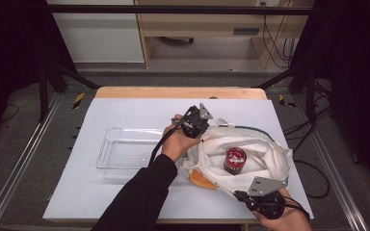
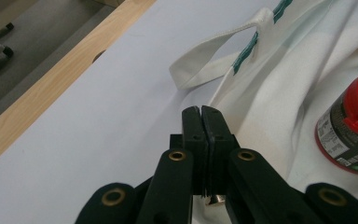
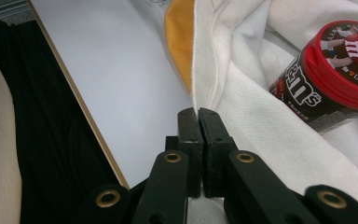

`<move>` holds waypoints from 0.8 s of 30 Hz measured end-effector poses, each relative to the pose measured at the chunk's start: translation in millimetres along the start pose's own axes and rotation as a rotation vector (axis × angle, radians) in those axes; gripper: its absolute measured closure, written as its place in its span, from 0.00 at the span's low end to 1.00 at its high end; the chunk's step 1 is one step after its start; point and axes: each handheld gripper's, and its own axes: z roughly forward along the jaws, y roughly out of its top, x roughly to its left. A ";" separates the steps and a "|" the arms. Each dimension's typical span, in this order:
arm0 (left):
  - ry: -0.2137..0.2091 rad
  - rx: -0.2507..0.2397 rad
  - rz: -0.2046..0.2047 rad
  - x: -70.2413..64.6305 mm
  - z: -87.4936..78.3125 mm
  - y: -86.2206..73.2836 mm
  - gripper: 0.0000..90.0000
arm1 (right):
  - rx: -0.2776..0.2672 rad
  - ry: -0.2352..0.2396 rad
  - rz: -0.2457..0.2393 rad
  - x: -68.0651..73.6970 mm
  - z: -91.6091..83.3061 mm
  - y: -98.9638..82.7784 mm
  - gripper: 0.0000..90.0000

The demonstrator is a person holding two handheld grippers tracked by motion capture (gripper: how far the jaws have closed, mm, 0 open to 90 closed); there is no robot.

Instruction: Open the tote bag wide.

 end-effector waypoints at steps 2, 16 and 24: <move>0.000 0.006 -0.002 0.4 1.8 -1.9 1.00 | 0.005 0.006 -0.006 1.6 0.1 -0.5 0.99; 0.016 0.039 -0.014 3.5 6.4 -5.0 1.00 | 0.063 0.061 -0.042 11.1 13.5 -9.7 0.99; 0.019 0.031 0.000 -3.1 3.7 -3.2 0.98 | 0.047 0.075 0.000 7.9 13.0 -11.6 0.94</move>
